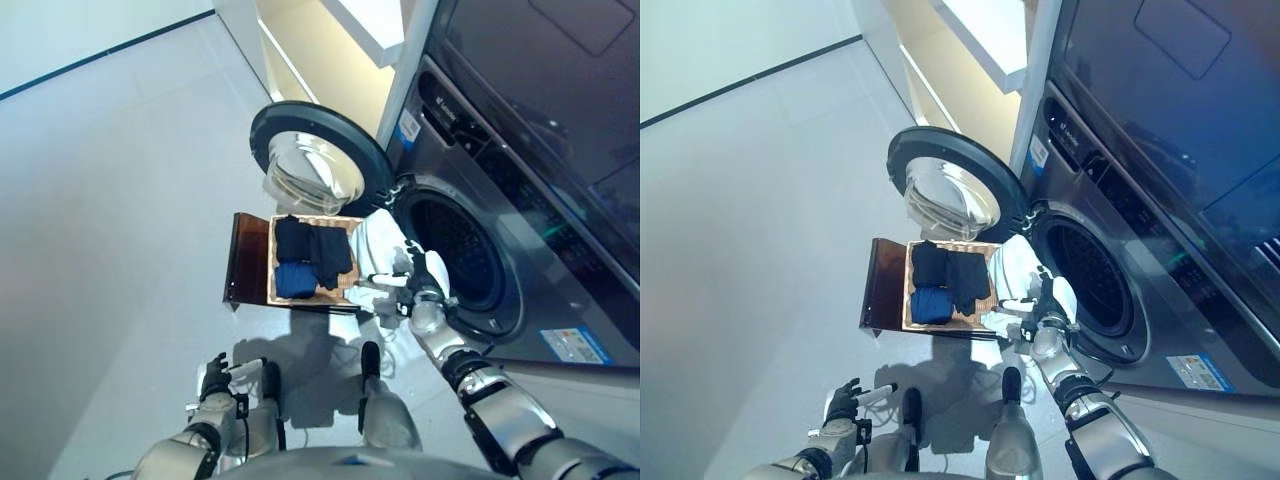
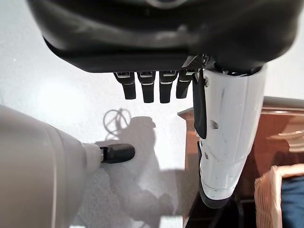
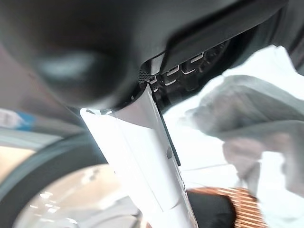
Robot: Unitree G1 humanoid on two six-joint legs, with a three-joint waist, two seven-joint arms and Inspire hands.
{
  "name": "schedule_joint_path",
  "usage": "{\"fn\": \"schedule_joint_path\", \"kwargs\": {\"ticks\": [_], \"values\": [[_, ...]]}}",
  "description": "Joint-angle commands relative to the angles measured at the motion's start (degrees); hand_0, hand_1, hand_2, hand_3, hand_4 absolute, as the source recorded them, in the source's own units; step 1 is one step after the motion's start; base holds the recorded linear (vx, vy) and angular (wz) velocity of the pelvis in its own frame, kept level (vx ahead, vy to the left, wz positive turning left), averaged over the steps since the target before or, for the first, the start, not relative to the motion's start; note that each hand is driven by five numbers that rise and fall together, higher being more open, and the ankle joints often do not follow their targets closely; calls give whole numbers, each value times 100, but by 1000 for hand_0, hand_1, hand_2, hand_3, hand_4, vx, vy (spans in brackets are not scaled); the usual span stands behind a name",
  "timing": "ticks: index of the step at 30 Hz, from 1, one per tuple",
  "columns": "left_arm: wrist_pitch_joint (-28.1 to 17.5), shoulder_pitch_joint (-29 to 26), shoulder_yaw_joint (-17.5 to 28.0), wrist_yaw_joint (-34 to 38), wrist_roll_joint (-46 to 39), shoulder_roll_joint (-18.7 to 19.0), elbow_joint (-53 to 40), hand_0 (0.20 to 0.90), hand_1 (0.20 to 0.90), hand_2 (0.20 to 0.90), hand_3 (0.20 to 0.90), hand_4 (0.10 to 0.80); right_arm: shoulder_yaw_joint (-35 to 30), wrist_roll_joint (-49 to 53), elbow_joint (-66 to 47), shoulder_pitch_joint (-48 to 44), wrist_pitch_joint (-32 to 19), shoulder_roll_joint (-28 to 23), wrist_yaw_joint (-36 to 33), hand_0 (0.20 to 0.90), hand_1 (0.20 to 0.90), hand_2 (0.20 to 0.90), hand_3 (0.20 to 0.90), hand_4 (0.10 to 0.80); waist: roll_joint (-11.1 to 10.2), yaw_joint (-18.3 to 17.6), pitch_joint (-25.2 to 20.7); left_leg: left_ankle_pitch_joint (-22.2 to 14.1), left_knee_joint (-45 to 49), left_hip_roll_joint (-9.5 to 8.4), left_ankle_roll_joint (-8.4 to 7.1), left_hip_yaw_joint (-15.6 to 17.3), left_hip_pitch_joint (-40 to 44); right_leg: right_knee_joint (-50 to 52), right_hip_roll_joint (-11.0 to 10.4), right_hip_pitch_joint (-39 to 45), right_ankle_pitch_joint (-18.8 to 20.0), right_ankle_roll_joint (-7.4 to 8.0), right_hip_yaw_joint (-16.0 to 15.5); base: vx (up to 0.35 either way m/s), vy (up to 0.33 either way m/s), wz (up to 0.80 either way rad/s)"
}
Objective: Pick up the clothes and place them into the washing machine
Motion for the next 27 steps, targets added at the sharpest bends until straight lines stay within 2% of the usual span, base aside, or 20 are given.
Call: {"fn": "schedule_joint_path", "kwargs": {"ticks": [1,14,27], "values": [[-20,-83,-2,219,140,359,326,900,900,900,900,800,-131,-281,-382,-79,-232,-82,-282,900,900,900,900,800,-196,39,-414,-397,-44,156,-185,-116,192,708,-547,-139,-470,422,236,10,21,-13],[17,82,132,232,141,389,329,900,900,900,900,800,-269,-213,-485,16,-274,-87,-324,900,900,900,900,800,-285,4,-600,-481,-44,235,-218,58,386,594,-468,-3,-458,408,312,22,9,-11],[-147,44,-11,104,-241,363,90,900,900,900,900,800,36,-124,-113,-744,-166,-190,-185,900,900,900,900,800,-132,124,-373,-298,-44,249,-283,-116,26,617,-480,-207,-468,355,159,-5,-15,3]]}}
